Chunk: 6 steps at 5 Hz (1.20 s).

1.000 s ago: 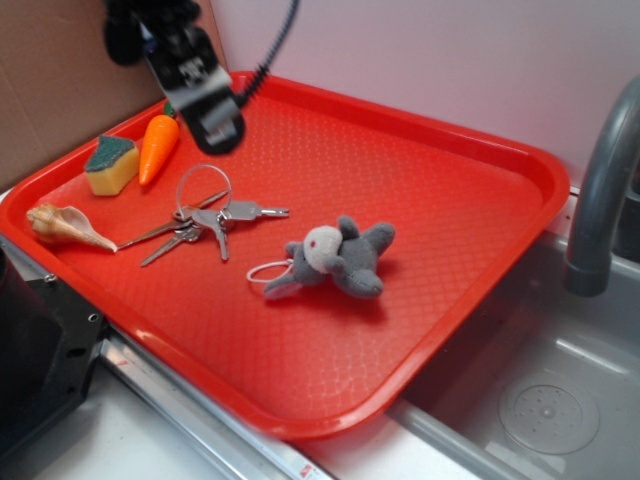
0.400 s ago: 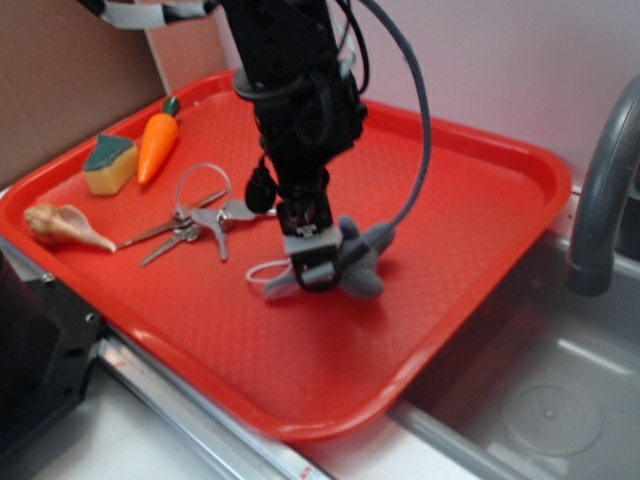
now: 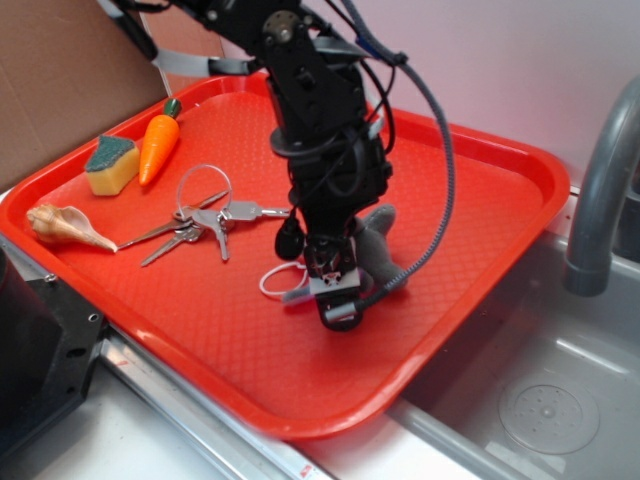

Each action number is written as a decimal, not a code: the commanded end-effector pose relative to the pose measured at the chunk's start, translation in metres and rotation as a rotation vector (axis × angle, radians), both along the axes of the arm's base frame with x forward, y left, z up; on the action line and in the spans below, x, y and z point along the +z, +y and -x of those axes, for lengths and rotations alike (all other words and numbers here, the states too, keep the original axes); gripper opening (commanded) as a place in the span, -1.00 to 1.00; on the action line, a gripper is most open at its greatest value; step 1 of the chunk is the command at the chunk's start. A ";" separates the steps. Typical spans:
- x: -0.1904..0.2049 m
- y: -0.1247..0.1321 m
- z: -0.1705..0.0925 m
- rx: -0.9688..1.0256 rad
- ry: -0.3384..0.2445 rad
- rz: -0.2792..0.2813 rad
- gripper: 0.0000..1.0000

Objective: Grab the gray animal.

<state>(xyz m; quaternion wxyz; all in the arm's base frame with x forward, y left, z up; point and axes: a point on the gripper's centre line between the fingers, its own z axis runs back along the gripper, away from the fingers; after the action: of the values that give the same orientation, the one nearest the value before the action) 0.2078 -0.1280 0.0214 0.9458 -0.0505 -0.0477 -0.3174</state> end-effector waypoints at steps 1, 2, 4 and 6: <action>0.029 0.017 0.008 0.122 -0.044 -0.013 -1.00; 0.079 0.061 0.017 0.287 -0.044 -0.037 -1.00; 0.176 0.148 0.030 0.789 -0.041 0.026 -1.00; 0.200 0.137 0.027 0.835 -0.076 -0.043 -1.00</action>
<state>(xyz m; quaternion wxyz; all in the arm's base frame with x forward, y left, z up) 0.1927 0.0209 0.2185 0.9925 0.0041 -0.0819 0.0901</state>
